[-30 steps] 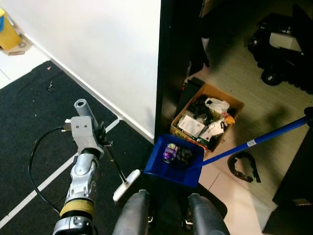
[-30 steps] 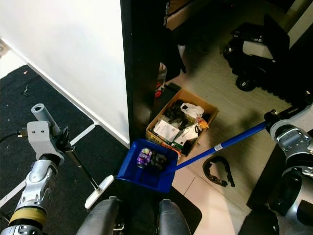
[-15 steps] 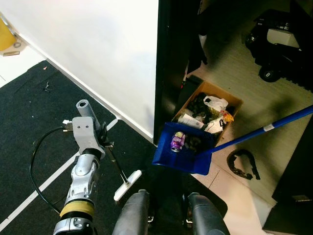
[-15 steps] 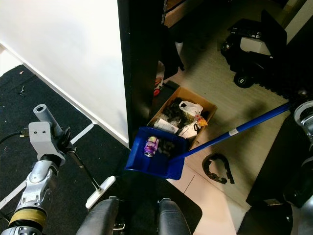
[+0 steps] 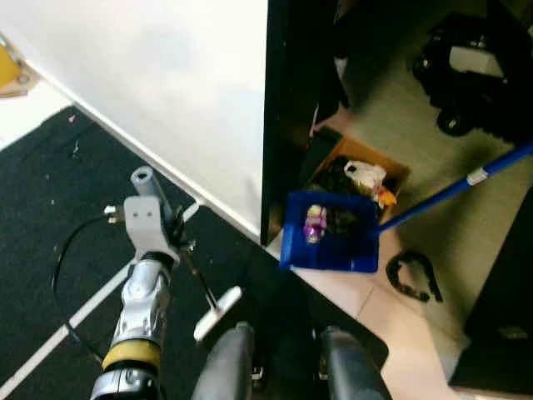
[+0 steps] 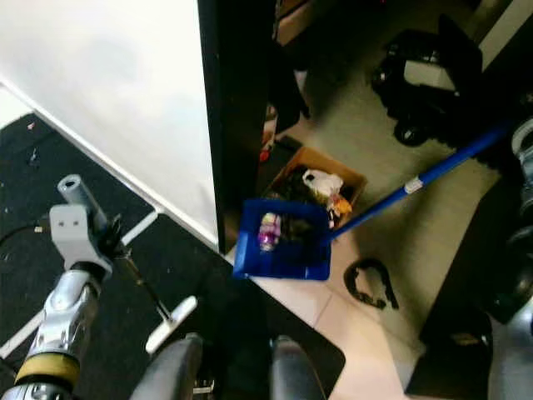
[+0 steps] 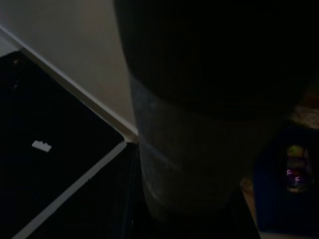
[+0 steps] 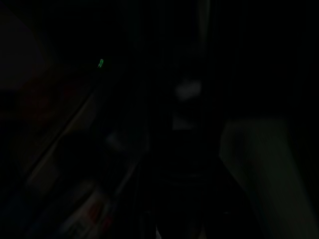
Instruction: Sweep floor
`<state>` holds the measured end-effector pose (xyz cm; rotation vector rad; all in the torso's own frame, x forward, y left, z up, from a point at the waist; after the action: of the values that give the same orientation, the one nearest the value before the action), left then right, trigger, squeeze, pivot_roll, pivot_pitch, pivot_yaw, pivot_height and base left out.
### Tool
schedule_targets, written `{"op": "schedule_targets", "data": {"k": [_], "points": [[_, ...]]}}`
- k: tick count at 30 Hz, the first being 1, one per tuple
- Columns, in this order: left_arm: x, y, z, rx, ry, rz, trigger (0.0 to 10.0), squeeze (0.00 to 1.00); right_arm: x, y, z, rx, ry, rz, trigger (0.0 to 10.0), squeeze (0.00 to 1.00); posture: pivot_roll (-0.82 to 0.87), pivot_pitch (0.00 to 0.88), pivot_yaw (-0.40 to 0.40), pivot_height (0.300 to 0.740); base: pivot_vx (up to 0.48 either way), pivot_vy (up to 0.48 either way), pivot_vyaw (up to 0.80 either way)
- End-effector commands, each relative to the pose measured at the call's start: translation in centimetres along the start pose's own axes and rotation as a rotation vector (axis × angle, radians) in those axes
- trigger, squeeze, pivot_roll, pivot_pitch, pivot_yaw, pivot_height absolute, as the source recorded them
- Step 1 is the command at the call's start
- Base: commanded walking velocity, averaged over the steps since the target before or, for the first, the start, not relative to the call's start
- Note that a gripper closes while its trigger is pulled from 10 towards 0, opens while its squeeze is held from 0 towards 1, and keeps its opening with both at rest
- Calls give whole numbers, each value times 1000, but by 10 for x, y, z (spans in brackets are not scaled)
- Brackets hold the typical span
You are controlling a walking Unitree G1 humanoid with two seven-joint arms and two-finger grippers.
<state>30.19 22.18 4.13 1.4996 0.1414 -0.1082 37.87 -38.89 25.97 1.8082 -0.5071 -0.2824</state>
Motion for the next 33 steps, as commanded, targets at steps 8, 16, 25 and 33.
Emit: {"op": "schedule_targets", "data": {"k": [8, 16, 25, 33], "points": [[1, 7, 3, -7, -6, 28, 10000, 0, 2, 11, -22, -47, -33, 115, 10000, 0, 38, 106, -45, 740, 0, 0, 0], [-3, 6, 0, -5, 4, 28, 10000, 0, 1, -8, -41, -34, -143, 91, 10000, 0, 50, 141, -59, 740, 0, 0, 0], [-7, 12, -3, 12, 7, 51, 10000, 0, -5, -14, -74, -91, -248, 148, 10000, 0, 70, 235, -90, 740, 0, 0, 0], [-11, 16, -11, 29, 21, 61, 10000, 0, -7, -9, -95, -50, -304, 140, 10000, 0, 78, 271, -104, 740, 0, 0, 0]]}}
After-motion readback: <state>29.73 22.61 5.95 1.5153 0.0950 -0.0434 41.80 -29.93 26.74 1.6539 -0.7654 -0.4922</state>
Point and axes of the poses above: a point about 5 cm out from each wrist's last joint towards the gripper, its own x axis pointing out of the wrist towards the gripper, its own y axis along the axis of the wrist's last joint, z = x × y, the point moved 3 cm from there along x, pointing out of the wrist towards the gripper, and after that the axes turned 3 degrees about -x, right-handed, at the moved point
